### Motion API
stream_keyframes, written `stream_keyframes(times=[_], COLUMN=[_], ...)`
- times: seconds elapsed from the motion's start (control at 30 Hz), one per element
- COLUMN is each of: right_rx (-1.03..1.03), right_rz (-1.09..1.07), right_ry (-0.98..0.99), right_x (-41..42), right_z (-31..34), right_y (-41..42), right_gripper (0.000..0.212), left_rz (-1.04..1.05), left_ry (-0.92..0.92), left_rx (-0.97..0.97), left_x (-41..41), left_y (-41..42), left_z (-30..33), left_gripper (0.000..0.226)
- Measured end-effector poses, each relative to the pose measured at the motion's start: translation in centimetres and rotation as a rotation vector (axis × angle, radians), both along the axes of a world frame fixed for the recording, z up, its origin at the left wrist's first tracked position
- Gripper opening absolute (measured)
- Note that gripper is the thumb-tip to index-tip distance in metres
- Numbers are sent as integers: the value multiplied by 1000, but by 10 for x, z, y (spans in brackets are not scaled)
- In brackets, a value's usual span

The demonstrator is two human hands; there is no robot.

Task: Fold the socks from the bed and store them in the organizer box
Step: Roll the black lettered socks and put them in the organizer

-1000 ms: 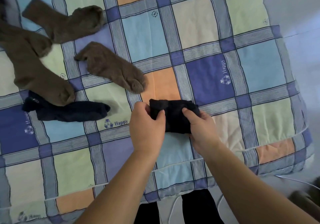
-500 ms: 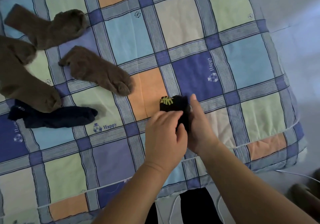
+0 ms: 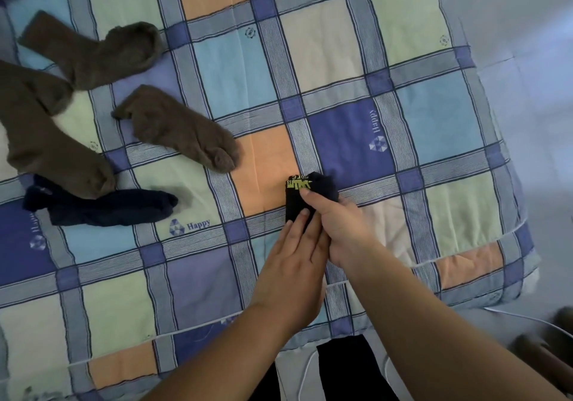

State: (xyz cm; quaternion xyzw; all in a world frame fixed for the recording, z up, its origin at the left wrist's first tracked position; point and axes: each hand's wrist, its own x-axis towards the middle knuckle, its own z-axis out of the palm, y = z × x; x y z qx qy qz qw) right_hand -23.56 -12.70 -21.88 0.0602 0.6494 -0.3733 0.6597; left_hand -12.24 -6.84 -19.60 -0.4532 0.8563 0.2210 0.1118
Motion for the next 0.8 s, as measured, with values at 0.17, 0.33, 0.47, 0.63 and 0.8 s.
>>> stream_keyframes(times=[0.17, 0.33, 0.47, 0.63, 0.8], right_rx=[9, 111, 111, 91, 31], right_rz=[16, 209, 415, 671, 968], right_ry=[-40, 56, 107, 123, 243], right_x=[-3, -21, -27, -21, -2], right_z=[19, 65, 115, 180, 232], right_y=[7, 20, 29, 43, 54], right_gripper=[16, 26, 33, 40, 45], left_rz=[57, 253, 418, 883, 1237], left_ry=[-75, -272, -271, -91, 23], left_rx=[221, 635, 663, 739, 703], left_x=[31, 77, 114, 151, 169], left_y=[17, 53, 94, 148, 206], left_z=[38, 91, 143, 212, 261], left_gripper=[62, 32, 34, 36, 30])
